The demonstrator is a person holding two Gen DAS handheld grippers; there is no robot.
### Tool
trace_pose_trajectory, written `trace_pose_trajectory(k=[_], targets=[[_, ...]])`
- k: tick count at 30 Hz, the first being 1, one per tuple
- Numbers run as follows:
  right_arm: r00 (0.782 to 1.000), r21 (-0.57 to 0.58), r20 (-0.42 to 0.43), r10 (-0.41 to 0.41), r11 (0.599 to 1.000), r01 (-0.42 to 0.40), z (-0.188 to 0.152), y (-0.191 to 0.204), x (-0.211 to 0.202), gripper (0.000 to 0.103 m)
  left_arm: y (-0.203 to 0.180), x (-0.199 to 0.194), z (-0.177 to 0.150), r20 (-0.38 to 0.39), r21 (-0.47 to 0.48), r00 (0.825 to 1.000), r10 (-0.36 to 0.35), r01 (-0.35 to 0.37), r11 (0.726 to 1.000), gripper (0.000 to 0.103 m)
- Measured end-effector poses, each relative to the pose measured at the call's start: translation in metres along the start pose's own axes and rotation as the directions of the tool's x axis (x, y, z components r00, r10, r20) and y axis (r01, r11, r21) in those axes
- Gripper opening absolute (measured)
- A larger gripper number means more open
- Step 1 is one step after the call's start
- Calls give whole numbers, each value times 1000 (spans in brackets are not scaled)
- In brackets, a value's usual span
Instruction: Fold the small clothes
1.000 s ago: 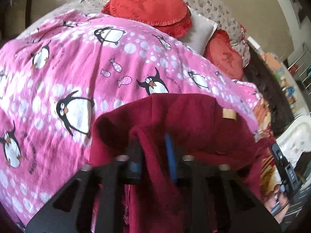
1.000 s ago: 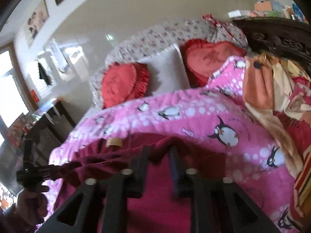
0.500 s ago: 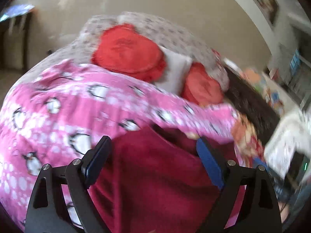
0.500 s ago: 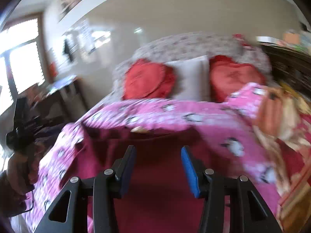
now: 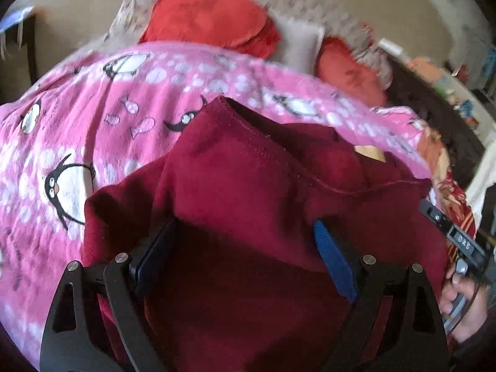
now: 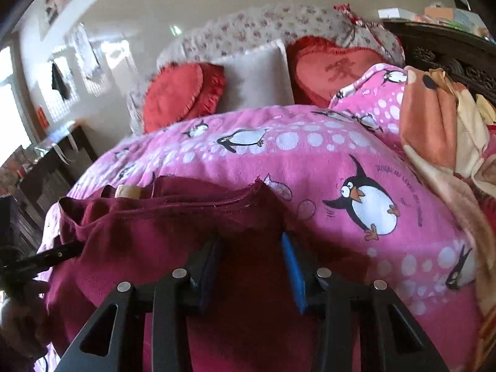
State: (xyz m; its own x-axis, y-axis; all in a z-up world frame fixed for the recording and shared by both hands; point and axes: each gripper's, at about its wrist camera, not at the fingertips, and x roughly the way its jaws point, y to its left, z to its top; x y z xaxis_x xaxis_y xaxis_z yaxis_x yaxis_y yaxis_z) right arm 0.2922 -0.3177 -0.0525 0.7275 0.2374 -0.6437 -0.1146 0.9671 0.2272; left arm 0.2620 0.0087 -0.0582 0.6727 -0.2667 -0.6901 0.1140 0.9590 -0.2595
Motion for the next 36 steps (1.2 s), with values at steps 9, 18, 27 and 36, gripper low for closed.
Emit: trace_pose_trajectory(k=[9, 18, 27, 36], targets=[[995, -26, 32, -91, 995, 92, 11, 27, -36, 37, 4, -11, -15, 60, 19, 998, -22, 21, 1000, 90], [986, -220, -64, -153, 966, 136, -34, 90, -24, 39, 0, -5, -16, 58, 19, 998, -21, 20, 1000, 90], [994, -94, -54, -99, 991, 94, -35, 70, -50, 39, -16, -15, -20, -6, 102, 999, 51, -50, 994, 90], [999, -36, -44, -2, 999, 0, -116, 67, -150, 41, 4, -139, -119, 27, 54, 993, -118, 117, 992, 90]])
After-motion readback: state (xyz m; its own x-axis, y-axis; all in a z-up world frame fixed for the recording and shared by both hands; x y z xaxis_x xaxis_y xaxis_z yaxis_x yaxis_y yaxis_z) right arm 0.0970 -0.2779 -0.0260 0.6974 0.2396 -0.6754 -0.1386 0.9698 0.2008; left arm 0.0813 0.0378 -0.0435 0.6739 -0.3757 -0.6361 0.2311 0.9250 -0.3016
